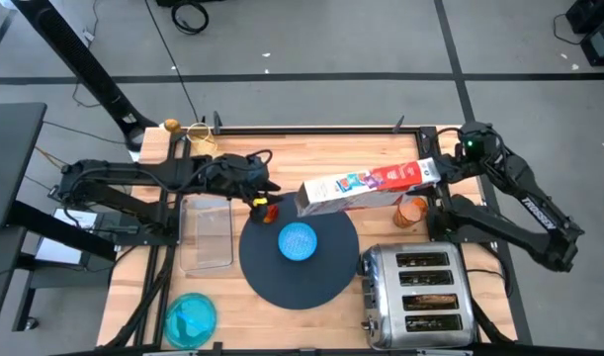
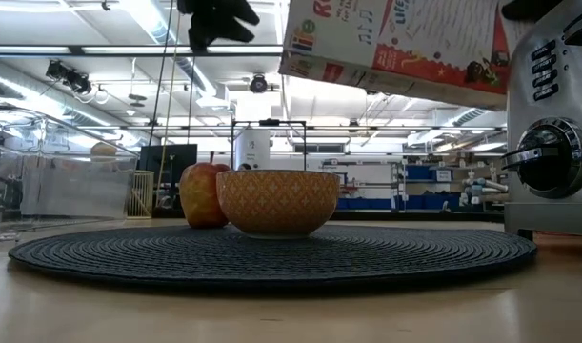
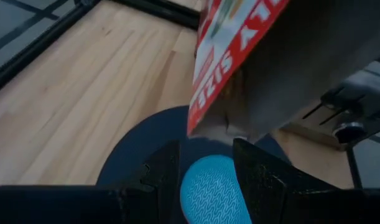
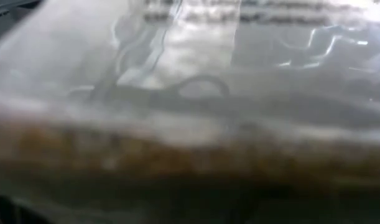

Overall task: Arrange a breakfast setting
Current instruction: Pour the cereal into the bowl

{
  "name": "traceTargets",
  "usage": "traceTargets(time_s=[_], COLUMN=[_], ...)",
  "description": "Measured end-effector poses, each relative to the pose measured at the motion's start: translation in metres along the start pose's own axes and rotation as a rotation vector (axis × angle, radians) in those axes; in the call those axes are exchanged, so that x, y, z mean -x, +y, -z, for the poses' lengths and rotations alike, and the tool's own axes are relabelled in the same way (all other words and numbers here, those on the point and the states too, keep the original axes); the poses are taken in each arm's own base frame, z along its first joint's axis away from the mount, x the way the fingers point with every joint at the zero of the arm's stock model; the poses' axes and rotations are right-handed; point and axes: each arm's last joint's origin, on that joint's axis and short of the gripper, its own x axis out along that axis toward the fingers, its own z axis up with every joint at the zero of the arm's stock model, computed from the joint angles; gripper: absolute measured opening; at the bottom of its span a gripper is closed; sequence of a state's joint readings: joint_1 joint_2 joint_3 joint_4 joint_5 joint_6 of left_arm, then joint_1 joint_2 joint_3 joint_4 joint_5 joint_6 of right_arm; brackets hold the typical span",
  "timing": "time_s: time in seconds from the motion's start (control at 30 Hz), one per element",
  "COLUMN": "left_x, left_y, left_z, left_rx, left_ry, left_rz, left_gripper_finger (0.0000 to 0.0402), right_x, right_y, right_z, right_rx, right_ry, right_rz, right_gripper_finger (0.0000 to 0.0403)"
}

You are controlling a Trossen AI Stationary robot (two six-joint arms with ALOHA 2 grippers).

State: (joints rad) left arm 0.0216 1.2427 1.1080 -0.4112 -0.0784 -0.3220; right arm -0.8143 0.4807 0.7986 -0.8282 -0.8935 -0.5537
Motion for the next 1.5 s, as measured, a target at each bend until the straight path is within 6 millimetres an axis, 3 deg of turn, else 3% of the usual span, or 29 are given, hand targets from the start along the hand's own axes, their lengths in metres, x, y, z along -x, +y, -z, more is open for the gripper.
traceTargets(time_s=[0.23, 1.17, 1.5], left_x=[-0.009, -0.011, -0.012], left_y=[-0.003, -0.001, -0.002], left_z=[0.01, 0.004, 0.009], left_rx=[0.004, -0.006, 0.009], left_ry=[-0.042, -0.135, -0.09], left_rz=[0.031, 0.044, 0.04], left_gripper_finger=[0.0155, 0.0155, 0.0155], right_x=[-0.002, -0.019, -0.025], right_y=[0.004, 0.003, 0.001], right_z=[0.002, -0.003, -0.019], right_rx=[0.044, 0.224, 0.237], right_ry=[0.034, 0.084, 0.112], right_rz=[-0.029, -0.062, -0.117], right_gripper_finger=[0.0241, 0.024, 0.0239])
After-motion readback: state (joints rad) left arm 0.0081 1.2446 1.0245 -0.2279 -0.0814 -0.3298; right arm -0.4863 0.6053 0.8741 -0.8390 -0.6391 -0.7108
